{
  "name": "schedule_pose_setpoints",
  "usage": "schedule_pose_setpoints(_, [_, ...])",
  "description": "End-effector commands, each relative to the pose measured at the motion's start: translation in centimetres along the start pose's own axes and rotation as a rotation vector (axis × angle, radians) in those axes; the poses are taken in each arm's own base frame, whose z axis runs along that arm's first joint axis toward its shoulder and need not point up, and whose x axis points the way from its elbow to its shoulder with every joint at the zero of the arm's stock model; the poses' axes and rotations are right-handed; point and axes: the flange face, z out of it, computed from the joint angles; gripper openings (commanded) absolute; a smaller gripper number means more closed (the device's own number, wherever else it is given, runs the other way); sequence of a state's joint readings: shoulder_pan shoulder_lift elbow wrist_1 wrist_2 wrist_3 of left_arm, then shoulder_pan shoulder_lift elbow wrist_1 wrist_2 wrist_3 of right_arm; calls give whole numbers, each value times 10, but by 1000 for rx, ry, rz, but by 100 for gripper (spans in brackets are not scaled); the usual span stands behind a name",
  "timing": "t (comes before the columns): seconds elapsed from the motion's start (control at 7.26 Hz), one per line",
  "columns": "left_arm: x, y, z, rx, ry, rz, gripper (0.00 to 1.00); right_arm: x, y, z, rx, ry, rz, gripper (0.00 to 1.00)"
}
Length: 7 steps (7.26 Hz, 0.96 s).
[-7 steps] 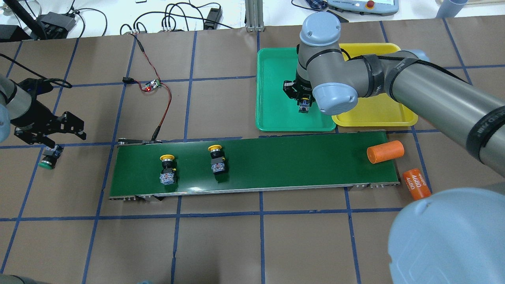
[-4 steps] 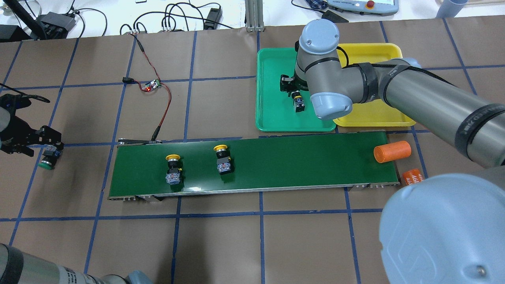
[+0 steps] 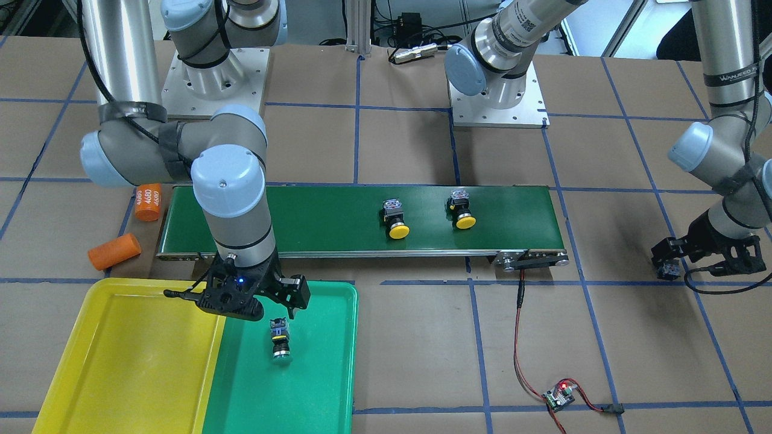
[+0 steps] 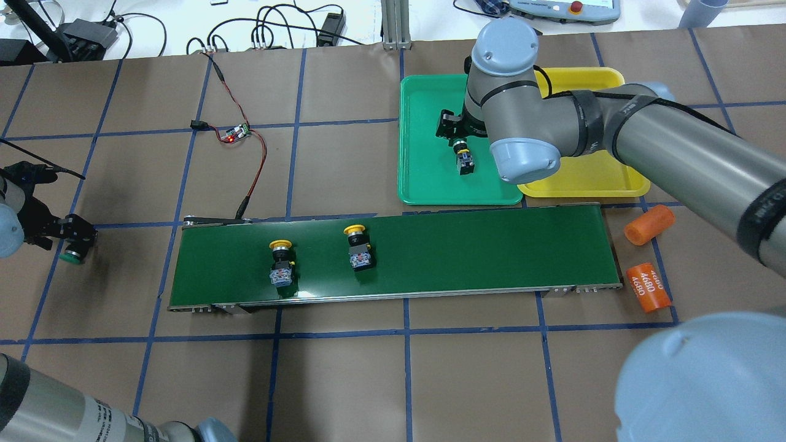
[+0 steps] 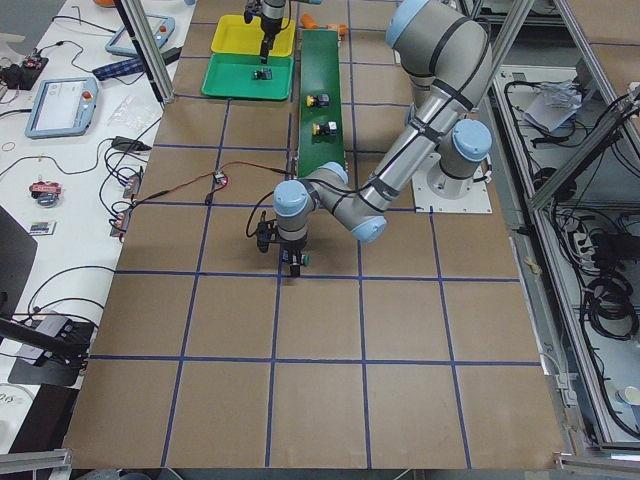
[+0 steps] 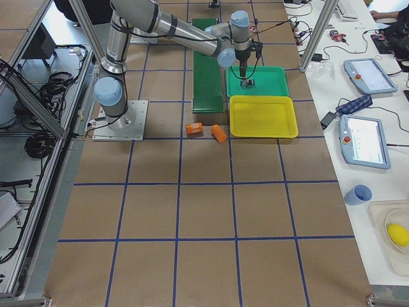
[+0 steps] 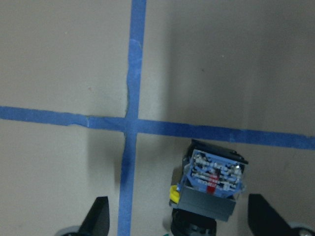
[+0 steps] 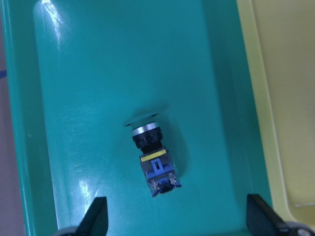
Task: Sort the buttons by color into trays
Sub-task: 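Release the green button in the green tray while the left grasps another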
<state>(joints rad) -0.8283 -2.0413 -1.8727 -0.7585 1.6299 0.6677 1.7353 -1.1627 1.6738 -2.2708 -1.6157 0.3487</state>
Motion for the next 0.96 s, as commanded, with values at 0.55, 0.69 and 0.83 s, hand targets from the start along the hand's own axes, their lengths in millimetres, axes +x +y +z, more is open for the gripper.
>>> schedule_pose_setpoints(0.55, [70, 10, -67, -67, 133, 52, 0, 23, 75, -122, -182, 63, -16, 100])
schedule_pose_setpoints(0.69, [95, 20, -88, -66, 157, 62, 0, 23, 74, -122, -182, 62, -16, 100])
schedule_pose_setpoints(0.83, [120, 34, -104, -64, 186, 6, 0, 23, 74, -121, -182, 63, -21, 100])
